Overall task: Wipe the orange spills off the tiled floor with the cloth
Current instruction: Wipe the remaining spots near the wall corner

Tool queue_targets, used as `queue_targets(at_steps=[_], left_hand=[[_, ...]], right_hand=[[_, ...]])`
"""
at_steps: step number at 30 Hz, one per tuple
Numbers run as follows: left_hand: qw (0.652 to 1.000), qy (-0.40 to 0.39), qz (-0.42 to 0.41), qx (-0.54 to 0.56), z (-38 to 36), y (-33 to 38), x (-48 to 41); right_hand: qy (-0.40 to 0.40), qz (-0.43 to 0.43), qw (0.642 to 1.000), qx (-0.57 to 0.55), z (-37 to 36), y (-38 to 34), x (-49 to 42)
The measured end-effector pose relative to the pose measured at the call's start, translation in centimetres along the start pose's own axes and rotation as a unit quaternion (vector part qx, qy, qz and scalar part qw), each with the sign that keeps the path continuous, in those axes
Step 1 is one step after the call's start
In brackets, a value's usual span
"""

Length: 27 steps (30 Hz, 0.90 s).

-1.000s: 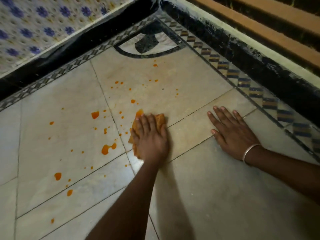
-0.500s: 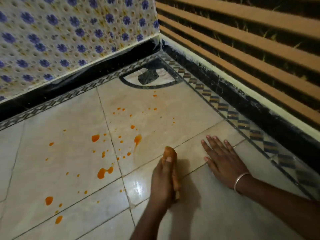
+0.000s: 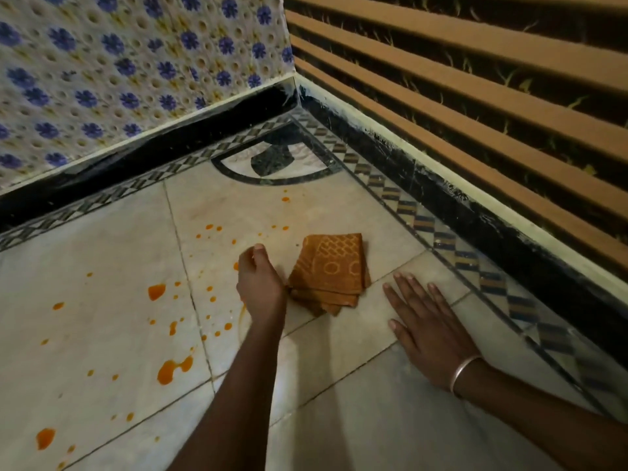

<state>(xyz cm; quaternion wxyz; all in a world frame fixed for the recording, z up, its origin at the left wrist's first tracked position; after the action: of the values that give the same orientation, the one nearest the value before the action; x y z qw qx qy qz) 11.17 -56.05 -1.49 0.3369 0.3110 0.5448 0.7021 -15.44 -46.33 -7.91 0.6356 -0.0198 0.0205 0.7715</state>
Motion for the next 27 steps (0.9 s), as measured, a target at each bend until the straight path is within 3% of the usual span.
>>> queue_targets(at_steps=[3, 6, 7, 9, 14, 18, 22, 25, 27], left_hand=[[0.964, -0.153, -0.169, -0.135, -2.8, 0.2, 2.2], [0.839, -0.317, -0.266, -0.355, -8.5, -1.8, 4.0], [0.804, -0.333, -0.275, -0.409, -9.9, -2.8, 3.8], [0.770, -0.328, -0.292, -0.463, -11.5, -3.9, 2.6], [0.787, -0.283, -0.273, -0.475, -10.0, -3.6, -2.2], [0.822, -0.200, -0.221, -0.485, -5.8, -4.9, 1.4], [0.802, -0.250, -0.251, -0.481, -7.6, -5.2, 7.0], [0.766, -0.318, -0.317, -0.459, -11.0, -3.9, 4.6], [0.760, -0.322, -0.320, -0.465, -11.0, -3.3, 1.3]], right_hand=[[0.005, -0.029, 1.000, 0.006, 0.6, 0.4, -3.4], [-0.018, -0.045, 0.999, -0.006, 0.3, 0.2, -6.5], [-0.025, -0.045, 0.999, -0.006, 0.0, 0.1, -7.0], [-0.026, -0.046, 0.999, 0.002, -0.8, 0.0, -7.1], [-0.015, -0.043, 0.999, -0.011, -0.7, 0.0, -6.9], [-0.015, -0.048, 0.999, -0.007, -0.9, -0.1, -6.9], [-0.016, -0.050, 0.999, -0.003, -0.9, -0.2, -6.9], [-0.014, -0.046, 0.999, 0.002, -0.9, 0.1, -7.0], [-0.014, -0.043, 0.999, 0.000, -0.8, 0.0, -7.0]])
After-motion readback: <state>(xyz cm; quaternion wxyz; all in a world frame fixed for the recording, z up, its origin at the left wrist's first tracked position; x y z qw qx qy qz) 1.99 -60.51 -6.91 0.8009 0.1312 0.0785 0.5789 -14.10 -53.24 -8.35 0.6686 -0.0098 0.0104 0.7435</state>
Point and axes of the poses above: each hand's wrist, its own x-axis away from the middle knuckle, its own z-axis out of the back of the hand, y = z × x, the point moved 4 cm from there along -x, towards the middle knuckle, and after that the axes turned 8 degrees about x, right-handed, at the moved point
